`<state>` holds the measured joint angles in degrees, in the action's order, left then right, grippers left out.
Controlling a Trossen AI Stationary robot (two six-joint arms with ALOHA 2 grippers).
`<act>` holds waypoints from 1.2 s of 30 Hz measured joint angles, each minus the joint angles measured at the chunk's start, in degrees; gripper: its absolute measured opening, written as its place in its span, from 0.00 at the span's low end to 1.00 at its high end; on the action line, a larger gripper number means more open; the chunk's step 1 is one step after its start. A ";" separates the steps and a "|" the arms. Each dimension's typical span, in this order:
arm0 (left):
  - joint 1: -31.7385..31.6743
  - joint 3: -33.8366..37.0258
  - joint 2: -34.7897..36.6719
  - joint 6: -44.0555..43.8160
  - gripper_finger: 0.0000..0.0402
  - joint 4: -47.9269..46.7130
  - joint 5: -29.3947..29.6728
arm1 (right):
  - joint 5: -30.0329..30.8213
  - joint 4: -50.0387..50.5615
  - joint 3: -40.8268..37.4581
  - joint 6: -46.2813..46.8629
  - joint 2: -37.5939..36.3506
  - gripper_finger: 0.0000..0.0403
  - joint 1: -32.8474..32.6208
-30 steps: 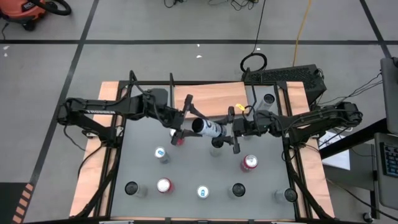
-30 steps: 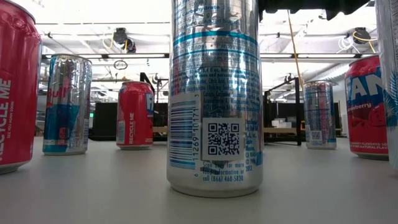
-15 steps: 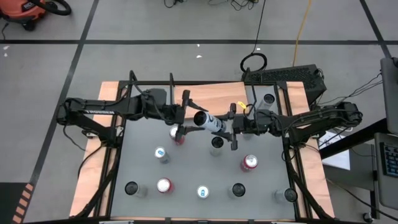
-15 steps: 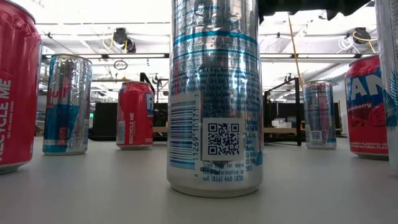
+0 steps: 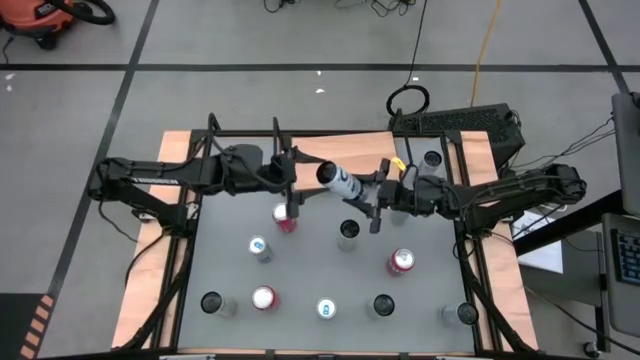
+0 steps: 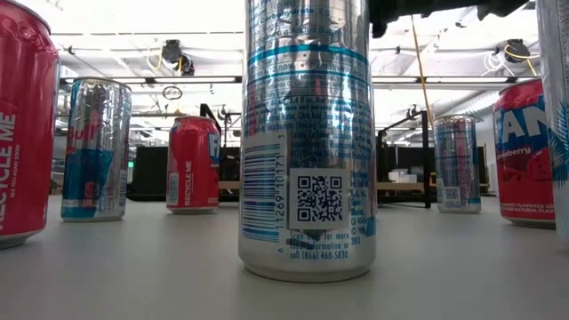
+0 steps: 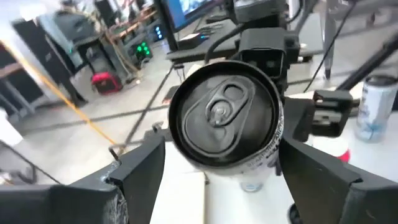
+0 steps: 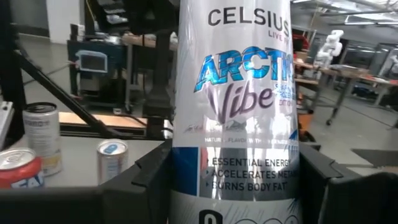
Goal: Place canned beverage on shelf
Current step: Put the top left white blue soda can on the shelf
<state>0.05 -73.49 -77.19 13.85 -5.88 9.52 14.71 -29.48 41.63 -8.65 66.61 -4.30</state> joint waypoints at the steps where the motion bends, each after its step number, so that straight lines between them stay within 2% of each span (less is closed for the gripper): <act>1: 0.42 0.00 0.00 -1.97 0.73 -0.17 0.22 | 0.57 0.20 0.00 0.00 0.00 0.50 -0.04; 4: 1.81 0.30 -0.30 -8.34 0.73 -0.03 3.17 | 2.48 1.44 0.00 0.25 0.07 0.50 -0.16; 10: 4.03 2.95 -0.53 -18.01 0.73 -0.77 14.08 | 7.58 0.66 0.00 -0.67 0.07 0.50 -1.68; 13: 4.87 3.56 -0.53 -21.01 0.73 -0.83 15.26 | 10.96 1.07 0.00 -1.95 0.07 0.50 -2.97; 17: 6.93 3.52 -1.29 -25.00 0.73 0.43 15.43 | 18.49 0.72 0.00 -3.71 0.07 0.50 -5.07; 22: 9.32 3.63 -4.79 -25.34 0.73 4.20 18.21 | 29.06 0.33 0.00 -3.37 0.07 0.50 -7.99; 27: 11.07 3.58 -9.81 -25.07 0.73 12.61 25.69 | 35.97 0.33 0.02 -1.06 0.49 0.50 -10.94; 31: 12.59 3.56 -14.61 -22.77 0.73 22.14 26.59 | 38.54 1.70 0.04 -1.13 1.75 0.50 -13.68; 34: 14.39 3.54 -18.09 -21.96 0.73 25.05 26.89 | 40.77 1.55 0.04 -1.06 3.37 0.50 -15.63; 36: 15.62 3.56 -19.92 -21.96 0.73 25.41 29.08 | 42.37 1.55 0.04 -1.09 4.45 0.50 -16.81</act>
<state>15.68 -69.93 -97.10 -8.11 19.53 38.59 57.08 -27.92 41.67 -9.74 71.06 -21.11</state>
